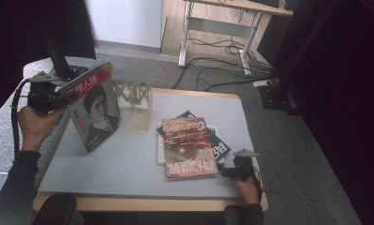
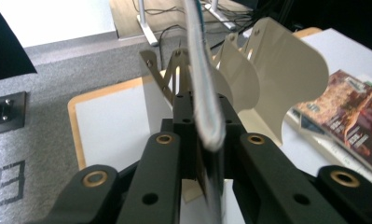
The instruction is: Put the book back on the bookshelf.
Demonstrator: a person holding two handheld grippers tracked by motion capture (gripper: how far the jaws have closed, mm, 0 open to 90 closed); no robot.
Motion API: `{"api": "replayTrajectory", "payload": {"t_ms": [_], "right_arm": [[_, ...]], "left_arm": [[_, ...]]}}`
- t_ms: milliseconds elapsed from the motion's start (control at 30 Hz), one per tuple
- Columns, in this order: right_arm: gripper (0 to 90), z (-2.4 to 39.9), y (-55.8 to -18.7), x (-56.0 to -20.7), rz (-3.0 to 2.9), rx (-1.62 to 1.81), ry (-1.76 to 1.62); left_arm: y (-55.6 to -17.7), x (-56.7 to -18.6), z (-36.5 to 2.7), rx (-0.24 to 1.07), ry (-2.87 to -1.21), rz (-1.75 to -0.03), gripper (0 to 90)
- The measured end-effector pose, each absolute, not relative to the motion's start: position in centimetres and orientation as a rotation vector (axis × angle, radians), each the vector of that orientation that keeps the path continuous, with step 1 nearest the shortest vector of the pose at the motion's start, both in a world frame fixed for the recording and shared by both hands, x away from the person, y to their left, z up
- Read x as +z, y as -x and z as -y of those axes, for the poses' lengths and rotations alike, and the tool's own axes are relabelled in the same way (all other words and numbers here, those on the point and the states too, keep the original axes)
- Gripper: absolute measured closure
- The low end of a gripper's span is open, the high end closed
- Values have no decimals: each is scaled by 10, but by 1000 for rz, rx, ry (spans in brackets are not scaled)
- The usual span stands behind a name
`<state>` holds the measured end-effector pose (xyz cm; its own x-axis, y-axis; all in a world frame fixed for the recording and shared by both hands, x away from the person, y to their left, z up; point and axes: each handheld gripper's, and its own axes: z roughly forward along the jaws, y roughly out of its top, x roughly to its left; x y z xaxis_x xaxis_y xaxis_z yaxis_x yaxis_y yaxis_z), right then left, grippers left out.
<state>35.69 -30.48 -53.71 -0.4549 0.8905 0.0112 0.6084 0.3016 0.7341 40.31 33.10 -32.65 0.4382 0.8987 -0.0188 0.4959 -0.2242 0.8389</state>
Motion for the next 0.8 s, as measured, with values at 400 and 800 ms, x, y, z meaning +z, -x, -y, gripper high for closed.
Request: {"api": "replayTrajectory", "payload": {"t_ms": [400, 800], "right_arm": [[60, 305, -357, -537, -2175, 959, -1338], [60, 305, -357, -537, -2175, 959, -1338]], "left_arm": [[-407, -327, -327, 607, -1873, -1171, 767], [-416, -315, -317, 593, -1828, -1205, 870]]}}
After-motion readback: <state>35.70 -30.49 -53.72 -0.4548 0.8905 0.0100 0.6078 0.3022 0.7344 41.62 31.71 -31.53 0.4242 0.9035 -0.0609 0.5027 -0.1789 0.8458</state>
